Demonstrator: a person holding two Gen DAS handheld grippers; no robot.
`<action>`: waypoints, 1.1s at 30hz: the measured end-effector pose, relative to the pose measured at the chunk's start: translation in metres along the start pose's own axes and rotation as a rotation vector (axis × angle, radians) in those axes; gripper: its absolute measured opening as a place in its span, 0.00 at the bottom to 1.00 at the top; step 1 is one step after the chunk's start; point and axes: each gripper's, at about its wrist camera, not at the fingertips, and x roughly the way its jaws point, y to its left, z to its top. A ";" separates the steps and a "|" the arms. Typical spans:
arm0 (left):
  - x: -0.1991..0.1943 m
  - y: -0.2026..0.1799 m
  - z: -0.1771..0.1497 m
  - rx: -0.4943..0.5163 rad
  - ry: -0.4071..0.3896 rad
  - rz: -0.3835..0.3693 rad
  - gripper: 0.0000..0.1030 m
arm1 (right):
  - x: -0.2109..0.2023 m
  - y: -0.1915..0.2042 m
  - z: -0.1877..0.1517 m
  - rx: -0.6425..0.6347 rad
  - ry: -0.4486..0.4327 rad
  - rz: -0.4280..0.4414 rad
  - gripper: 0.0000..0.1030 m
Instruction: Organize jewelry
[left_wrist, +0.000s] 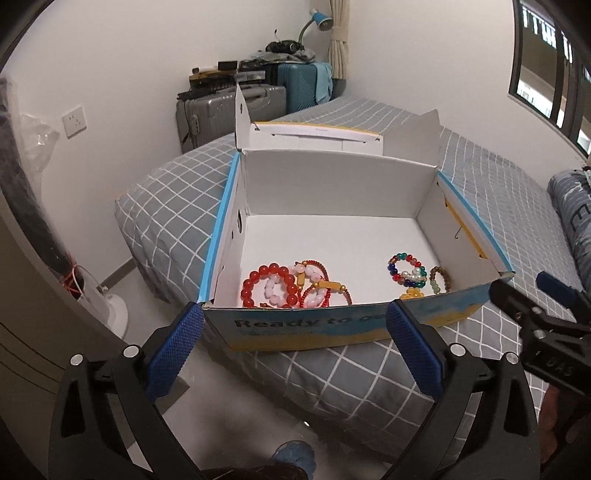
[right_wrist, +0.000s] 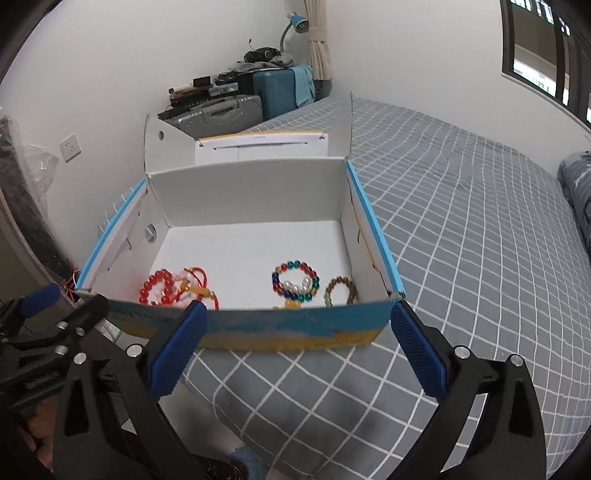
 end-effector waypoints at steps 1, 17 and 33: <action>-0.002 -0.001 -0.001 0.002 -0.004 0.003 0.94 | 0.000 -0.001 -0.002 0.003 0.002 -0.002 0.93; 0.005 -0.009 -0.006 0.020 0.011 0.033 0.94 | 0.000 -0.005 -0.007 0.008 0.006 -0.009 0.93; 0.005 -0.013 -0.007 0.030 0.000 0.040 0.94 | 0.004 -0.006 -0.007 0.012 0.015 -0.009 0.93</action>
